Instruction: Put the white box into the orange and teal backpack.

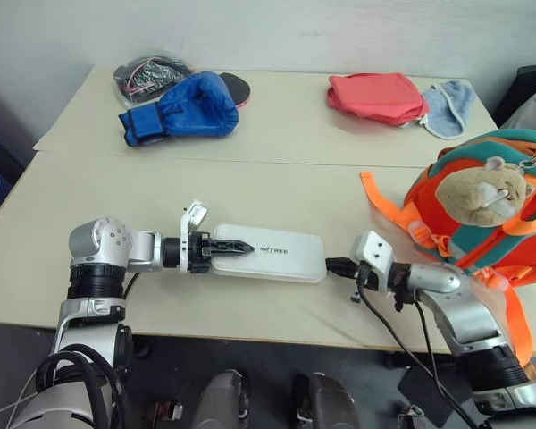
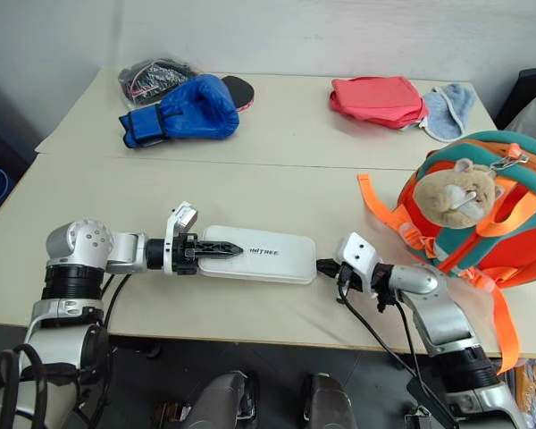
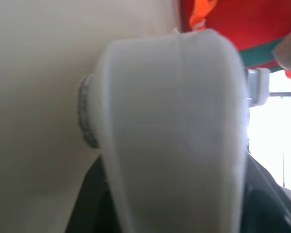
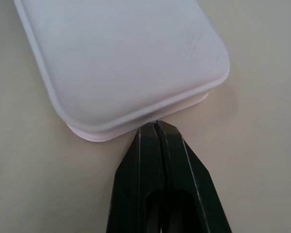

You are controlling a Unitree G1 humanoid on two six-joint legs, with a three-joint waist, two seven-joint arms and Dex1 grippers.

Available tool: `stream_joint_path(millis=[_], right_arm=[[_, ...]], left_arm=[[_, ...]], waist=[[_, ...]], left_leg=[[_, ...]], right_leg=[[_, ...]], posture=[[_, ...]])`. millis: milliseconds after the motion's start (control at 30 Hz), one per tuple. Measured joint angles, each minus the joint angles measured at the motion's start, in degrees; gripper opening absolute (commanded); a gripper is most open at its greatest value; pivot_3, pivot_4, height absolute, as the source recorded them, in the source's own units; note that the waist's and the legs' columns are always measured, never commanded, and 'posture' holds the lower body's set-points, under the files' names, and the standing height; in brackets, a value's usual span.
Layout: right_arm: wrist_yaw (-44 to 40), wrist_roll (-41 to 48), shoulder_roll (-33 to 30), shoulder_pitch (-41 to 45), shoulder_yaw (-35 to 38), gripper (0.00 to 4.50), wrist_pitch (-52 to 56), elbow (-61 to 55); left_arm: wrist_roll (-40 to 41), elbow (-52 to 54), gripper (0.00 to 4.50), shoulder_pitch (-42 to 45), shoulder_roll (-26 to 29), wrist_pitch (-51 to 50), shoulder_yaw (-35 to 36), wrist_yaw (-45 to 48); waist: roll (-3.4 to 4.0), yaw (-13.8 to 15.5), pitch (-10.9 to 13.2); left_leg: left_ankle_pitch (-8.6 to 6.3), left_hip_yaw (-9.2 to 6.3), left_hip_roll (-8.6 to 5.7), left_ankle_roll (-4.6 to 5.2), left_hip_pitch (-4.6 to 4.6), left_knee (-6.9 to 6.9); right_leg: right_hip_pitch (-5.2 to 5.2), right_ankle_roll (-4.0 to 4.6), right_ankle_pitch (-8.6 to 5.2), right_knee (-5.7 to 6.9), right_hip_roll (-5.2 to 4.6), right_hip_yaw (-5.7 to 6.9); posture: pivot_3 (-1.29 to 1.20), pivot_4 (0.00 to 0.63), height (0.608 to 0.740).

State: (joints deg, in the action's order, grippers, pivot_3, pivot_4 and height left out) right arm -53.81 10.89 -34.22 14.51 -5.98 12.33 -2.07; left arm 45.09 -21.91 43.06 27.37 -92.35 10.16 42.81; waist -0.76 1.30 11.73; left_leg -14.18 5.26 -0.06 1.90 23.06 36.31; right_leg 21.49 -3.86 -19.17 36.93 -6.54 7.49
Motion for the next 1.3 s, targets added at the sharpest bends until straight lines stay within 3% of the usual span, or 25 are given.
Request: stream_joint_path(millis=[100, 233, 467, 600, 633, 667, 800, 900, 1067, 1167, 1300], right_arm=[[0.2, 1.4, 0.0, -2.5, 1.7, 0.54, 0.3, -1.6], [0.4, 8.5, 0.8, -10.1, 7.5, 1.82, 2.0, -7.7], [3.9, 14.6, 0.1, -28.0, 24.3, 4.19, 1.8, -21.0], [5.8, 15.5, 4.7, -39.9, 33.8, 4.19, -3.4, -24.6], [6.7, 16.3, 5.7, -41.2, 36.0, 4.19, -3.5, -24.5], [8.0, 17.5, 6.7, -42.2, 38.9, 4.49, -3.6, -24.4], [10.3, 20.0, 7.9, -44.2, 46.5, 4.49, -5.1, -22.3], [10.9, 20.8, 6.2, -41.2, 47.4, 4.49, -4.7, -19.4], [10.6, 21.0, 0.9, -28.4, 43.3, 4.49, -4.3, -13.0], [10.0, 20.5, 0.3, -21.5, 39.0, 3.88, -4.1, -8.6], [8.9, 19.7, 0.3, -10.5, 32.5, 2.51, -4.1, -1.8]], left_arm=[[0.2, 3.7, 1.27, -1.1, -1.0, 0.7, 0.3, -0.2], [1.1, 11.1, 1.27, -4.2, -2.0, 7.8, 0.0, 2.7], [-3.4, 19.7, 1.27, -12.9, 3.1, 35.5, -7.1, 21.5], [-7.1, 21.9, 1.27, -17.1, -0.8, 51.3, -7.3, 23.2], [-7.3, 22.5, 1.27, -18.1, -1.4, 53.8, -7.2, 23.4], [-7.4, 23.2, 1.27, -19.3, -2.2, 56.4, -6.8, 23.3], [-7.8, 26.0, 1.27, -21.8, -2.4, 62.8, -6.3, 23.2], [-8.2, 26.1, 1.27, -22.7, -0.9, 65.3, -5.4, 23.6], [-8.2, 26.0, 1.27, -22.5, 0.4, 66.8, -5.2, 24.6], [-8.2, 26.0, 1.27, -22.5, 0.8, 66.8, -4.9, 24.3], [-6.9, 25.7, 1.27, -23.0, 0.8, 65.3, -2.3, 21.2]], waist=[[0.0, 0.1, 0.0], [-0.03, 0.1, 0.0], [0.02, 0.3, 0.0], [0.04, 0.8, 0.0], [0.04, 0.7, 0.0], [0.04, 0.5, 0.0], [0.06, -0.1, 0.0], [0.07, -0.3, 0.0], [0.1, -0.1, 0.0], [0.1, 0.1, 0.0], [0.15, -0.1, 0.0]], left_leg=[[0.0, 0.0, -0.01, 0.0, 0.03, 0.0], [-0.01, -0.01, 0.0, -0.01, 0.09, -0.06], [-0.09, 0.05, 0.05, -0.29, -0.01, -0.23], [-0.19, 0.05, 0.04, -0.21, 0.08, -0.25], [-0.22, 0.06, 0.04, -0.15, 0.08, -0.22], [-0.25, 0.1, 0.04, -0.11, 0.08, -0.2], [-0.27, 0.13, 0.06, -0.07, 0.0, -0.28], [-0.27, 0.14, 0.08, -0.04, 0.0, -0.25], [-0.23, 0.16, 0.07, 0.43, 0.02, -0.21], [-0.1, 0.12, 0.07, 0.26, 0.06, -0.22], [-0.08, 0.15, 0.03, 0.35, 0.1, -0.13]], right_leg=[[0.0, 0.0, 0.0, -0.04, 0.0, 0.0], [0.04, 0.0, 0.0, -0.09, 0.0, 0.01], [0.01, 0.02, -0.01, -0.24, 0.04, -0.01], [-0.03, -0.11, 0.06, -0.46, 0.02, -0.03], [-0.03, -0.13, 0.08, -0.46, 0.02, -0.06], [-0.03, -0.18, 0.1, -0.47, 0.02, -0.11], [-0.02, -0.19, 0.12, -0.48, 0.02, -0.13], [0.0, -0.19, 0.12, -0.44, 0.02, -0.13], [0.0, -0.19, 0.12, -0.43, 0.02, -0.14], [0.01, -0.18, 0.12, -0.44, 0.03, -0.05], [0.0, -0.19, 0.13, -0.41, 0.0, -0.06]], posture=[[0.0, 0.15, 0.74], [0.0, 0.15, 0.74], [0.0, 0.15, 0.74], [0.0, 0.15, 0.74], [0.0, 0.15, 0.74], [0.0, 0.15, 0.74], [0.0, 0.15, 0.74], [0.0, 0.15, 0.74], [0.0, 0.15, 0.74], [0.0, 0.15, 0.74], [0.0, 0.15, 0.74]])
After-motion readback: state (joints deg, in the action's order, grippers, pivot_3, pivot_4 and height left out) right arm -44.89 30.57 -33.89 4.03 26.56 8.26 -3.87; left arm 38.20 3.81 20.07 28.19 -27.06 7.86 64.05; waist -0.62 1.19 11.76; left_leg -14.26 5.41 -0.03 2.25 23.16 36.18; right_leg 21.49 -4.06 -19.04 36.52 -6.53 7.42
